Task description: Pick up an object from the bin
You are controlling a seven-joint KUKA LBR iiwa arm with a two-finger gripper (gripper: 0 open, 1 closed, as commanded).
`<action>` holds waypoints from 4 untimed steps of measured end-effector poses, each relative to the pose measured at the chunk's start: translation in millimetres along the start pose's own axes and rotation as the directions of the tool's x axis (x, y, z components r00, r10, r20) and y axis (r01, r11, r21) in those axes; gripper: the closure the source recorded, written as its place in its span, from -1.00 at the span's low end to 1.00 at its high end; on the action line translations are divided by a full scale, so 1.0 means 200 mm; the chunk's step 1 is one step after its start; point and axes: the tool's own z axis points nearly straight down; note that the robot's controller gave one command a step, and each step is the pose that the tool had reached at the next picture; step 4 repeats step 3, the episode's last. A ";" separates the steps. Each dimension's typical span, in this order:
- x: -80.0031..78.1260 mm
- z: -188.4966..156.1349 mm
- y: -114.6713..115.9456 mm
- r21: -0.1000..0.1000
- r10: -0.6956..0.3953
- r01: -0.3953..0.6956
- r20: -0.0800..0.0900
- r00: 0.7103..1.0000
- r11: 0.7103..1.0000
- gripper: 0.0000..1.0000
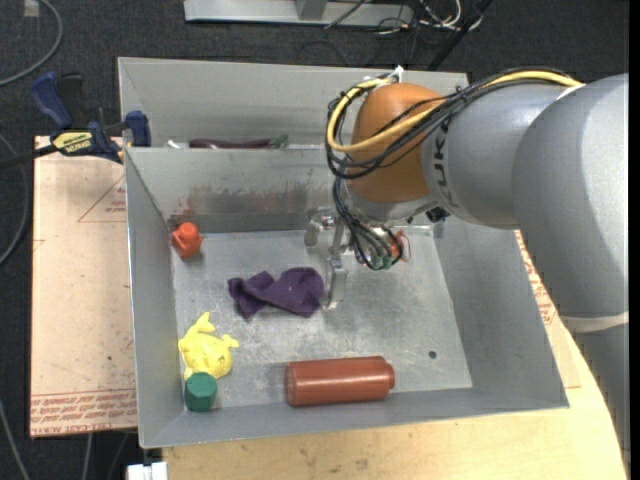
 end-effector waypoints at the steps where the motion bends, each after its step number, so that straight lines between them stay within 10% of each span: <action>1: -0.13 0.07 0.06 0.003 -0.150 0.150 0.005 0.989 0.989 1.00; 2: -0.13 0.07 0.06 0.003 -0.150 0.150 0.005 0.989 0.989 1.00; 3: -0.11 -0.67 0.06 0.002 -0.118 0.118 0.011 0.993 0.993 1.00; 4: -0.11 -0.67 0.06 0.002 -0.118 0.118 0.011 0.993 0.993 1.00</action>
Offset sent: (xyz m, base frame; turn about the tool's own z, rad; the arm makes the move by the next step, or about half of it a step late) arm 0.0000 0.0000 0.0000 0.0000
